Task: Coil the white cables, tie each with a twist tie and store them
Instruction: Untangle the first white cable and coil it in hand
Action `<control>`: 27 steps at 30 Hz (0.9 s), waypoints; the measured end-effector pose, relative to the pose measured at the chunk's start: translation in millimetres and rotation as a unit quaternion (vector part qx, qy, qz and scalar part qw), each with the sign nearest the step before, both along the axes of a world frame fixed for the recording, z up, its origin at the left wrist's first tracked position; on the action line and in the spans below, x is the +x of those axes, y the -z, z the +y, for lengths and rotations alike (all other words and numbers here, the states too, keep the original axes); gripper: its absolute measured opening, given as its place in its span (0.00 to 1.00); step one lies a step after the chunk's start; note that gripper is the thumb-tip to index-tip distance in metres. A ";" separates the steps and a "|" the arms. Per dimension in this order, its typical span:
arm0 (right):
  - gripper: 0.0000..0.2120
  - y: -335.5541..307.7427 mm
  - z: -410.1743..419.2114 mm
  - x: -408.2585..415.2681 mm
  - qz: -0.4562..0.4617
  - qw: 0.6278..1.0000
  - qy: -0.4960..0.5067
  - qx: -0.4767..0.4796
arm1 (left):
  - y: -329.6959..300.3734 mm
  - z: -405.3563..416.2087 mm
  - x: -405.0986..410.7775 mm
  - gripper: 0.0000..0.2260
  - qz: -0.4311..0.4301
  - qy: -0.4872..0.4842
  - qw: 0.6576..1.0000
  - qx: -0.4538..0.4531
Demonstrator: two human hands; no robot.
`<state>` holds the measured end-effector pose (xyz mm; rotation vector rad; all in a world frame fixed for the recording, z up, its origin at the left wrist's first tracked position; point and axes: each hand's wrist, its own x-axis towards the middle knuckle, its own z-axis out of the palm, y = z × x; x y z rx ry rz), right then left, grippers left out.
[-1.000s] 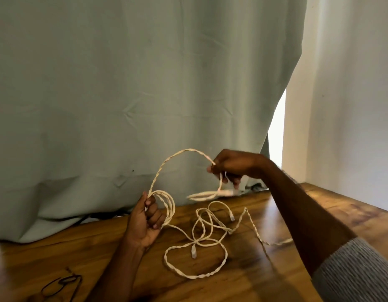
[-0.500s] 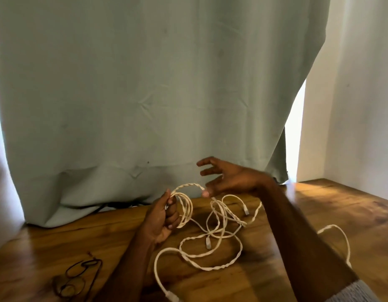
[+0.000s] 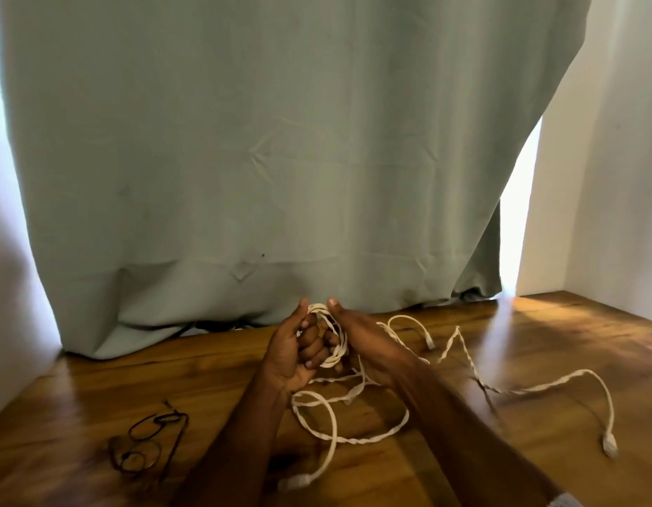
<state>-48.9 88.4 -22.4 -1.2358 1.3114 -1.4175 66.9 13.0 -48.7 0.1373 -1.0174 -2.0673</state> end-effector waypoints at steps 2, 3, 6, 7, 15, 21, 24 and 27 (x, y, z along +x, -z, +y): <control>0.26 8.9 0.9 -0.5 -0.047 0.999 -0.008 0.017 | 0.1 0.9 -3.2 0.19 -0.018 -0.010 1.000 0.000; 0.25 11.0 1.7 -3.0 -0.062 0.998 -0.013 0.008 | 0.1 -0.2 -3.0 0.19 -0.025 -0.011 1.000 -0.002; 0.19 11.2 6.0 -8.5 -0.079 0.996 -0.022 -0.037 | -0.8 -2.9 -0.4 0.18 -0.035 0.002 0.999 -0.010; 0.17 10.5 8.4 -10.2 -0.077 0.996 -0.024 -0.044 | -0.9 -3.0 0.4 0.18 -0.038 0.011 0.999 -0.009; 0.21 4.5 4.1 -2.7 0.188 0.972 0.111 -0.089 | -0.3 3.9 -0.6 0.18 -0.083 0.049 0.995 -0.022; 0.20 -0.7 4.2 -6.2 0.061 0.996 0.055 -0.037 | -4.8 1.5 -2.6 0.22 -0.043 0.130 0.991 0.001; 0.18 4.6 12.4 -13.6 -0.012 0.999 0.020 -0.024 | -4.0 0.2 -3.9 0.21 -0.038 0.122 0.992 0.004; 0.18 6.8 19.4 -14.8 -0.015 0.998 0.041 -0.055 | -4.8 0.8 -7.3 0.23 -0.017 0.076 0.997 0.028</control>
